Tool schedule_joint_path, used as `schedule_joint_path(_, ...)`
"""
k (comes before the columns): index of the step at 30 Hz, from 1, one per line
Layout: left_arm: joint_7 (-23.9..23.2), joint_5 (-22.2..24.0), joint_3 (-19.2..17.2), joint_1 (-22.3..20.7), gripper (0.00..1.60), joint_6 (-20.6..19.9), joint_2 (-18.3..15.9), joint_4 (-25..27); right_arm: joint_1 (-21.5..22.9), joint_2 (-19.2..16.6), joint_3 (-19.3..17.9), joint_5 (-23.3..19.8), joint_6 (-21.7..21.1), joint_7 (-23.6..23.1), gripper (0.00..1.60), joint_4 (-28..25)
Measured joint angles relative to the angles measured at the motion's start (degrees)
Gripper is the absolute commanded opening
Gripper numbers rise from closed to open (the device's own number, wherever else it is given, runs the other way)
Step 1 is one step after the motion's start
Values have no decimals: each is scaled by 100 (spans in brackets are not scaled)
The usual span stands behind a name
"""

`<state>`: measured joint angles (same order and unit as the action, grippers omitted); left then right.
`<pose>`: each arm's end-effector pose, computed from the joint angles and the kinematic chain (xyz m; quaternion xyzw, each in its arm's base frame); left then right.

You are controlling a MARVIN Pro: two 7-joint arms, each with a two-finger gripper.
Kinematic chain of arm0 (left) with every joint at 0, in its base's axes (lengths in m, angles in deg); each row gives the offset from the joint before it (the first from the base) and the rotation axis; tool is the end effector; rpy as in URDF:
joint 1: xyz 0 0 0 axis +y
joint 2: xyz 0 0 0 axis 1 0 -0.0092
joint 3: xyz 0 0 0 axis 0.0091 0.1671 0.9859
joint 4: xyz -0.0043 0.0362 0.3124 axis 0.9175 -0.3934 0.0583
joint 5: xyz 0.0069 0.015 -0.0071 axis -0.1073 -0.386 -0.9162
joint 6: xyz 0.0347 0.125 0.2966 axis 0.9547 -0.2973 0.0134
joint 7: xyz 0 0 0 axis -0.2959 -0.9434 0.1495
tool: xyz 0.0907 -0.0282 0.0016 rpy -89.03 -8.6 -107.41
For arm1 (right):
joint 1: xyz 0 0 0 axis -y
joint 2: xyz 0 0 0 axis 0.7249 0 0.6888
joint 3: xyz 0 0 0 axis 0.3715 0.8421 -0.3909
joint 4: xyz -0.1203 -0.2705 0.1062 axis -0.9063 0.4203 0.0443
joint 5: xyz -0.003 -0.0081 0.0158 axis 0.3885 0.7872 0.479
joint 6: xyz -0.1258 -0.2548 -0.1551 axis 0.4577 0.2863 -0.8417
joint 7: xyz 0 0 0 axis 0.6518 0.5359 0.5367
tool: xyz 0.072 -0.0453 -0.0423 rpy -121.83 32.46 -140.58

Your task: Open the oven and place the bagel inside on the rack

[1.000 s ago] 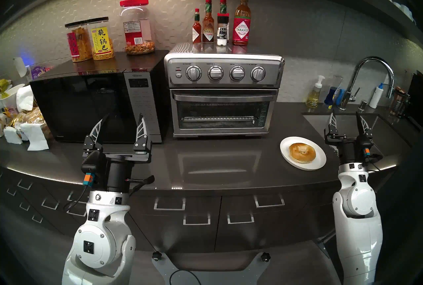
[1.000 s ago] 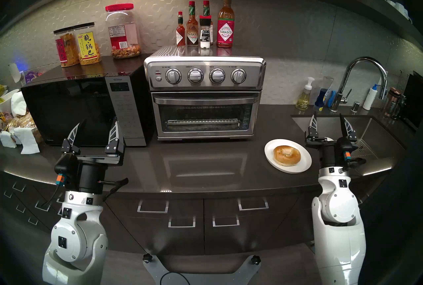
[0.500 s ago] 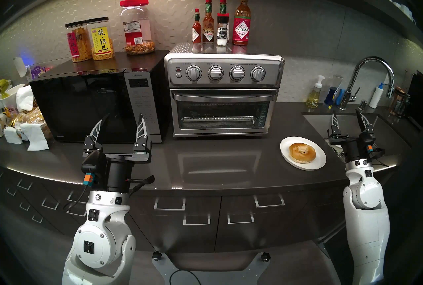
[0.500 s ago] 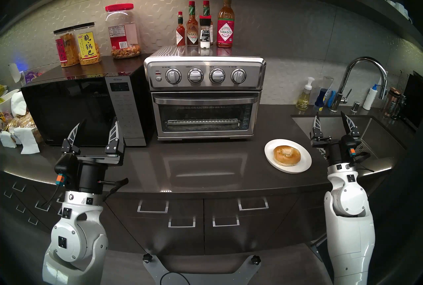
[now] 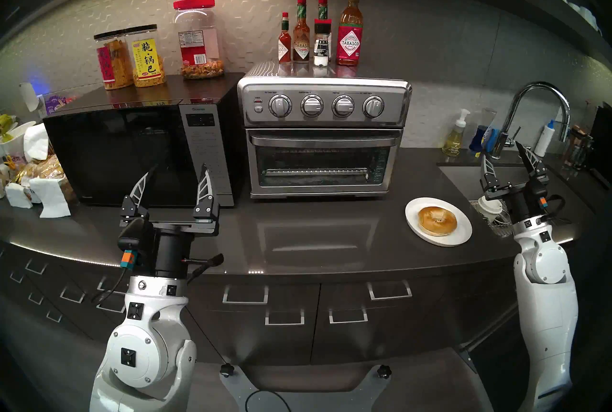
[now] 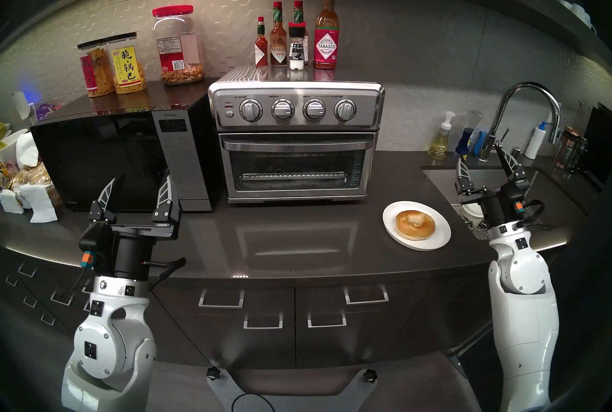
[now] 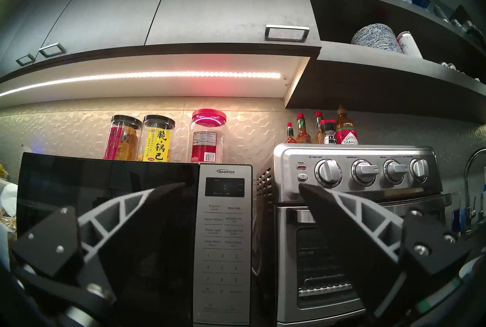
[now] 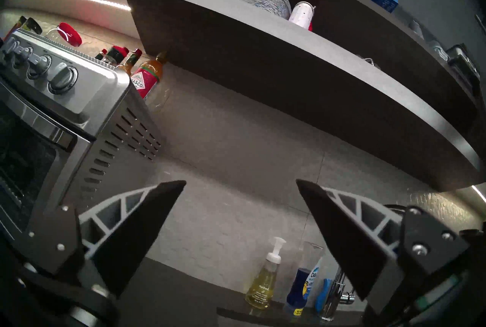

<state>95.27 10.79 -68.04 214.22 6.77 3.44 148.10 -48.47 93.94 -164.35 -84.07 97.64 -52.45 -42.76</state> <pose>0.2407 0.0217 -0.1857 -0.4944 -0.0161 -0.8691 0.0086 0.3762 -0.2518 -0.1821 0.4651 0.1654 0.8563 0.1520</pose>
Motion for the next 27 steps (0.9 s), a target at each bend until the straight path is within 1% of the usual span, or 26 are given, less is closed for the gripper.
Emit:
schedule_joint_path(2,0,0,0,0,160,0,0,0,65,-148,-2,1,83,-261,160,141)
schedule_joint_path(6,0,0,0,0,160,0,0,-1,175,-332,4,40,179,-615,160,336)
schedule_joint_path(7,0,0,0,0,160,0,0,-2,242,-416,15,76,208,-786,160,422)
schedule_joint_path(11,0,0,0,-1,160,0,0,-4,413,-614,44,176,254,-1094,160,552)
schedule_joint_path(12,0,0,0,-1,160,0,0,-5,506,-723,66,212,276,-1221,160,580)
schedule_joint_path(18,0,0,0,-1,160,0,1,-6,733,-998,105,269,316,-1558,160,564)
schedule_joint_path(27,0,0,0,-1,160,0,1,-8,1057,-1518,186,390,344,-2273,160,539)
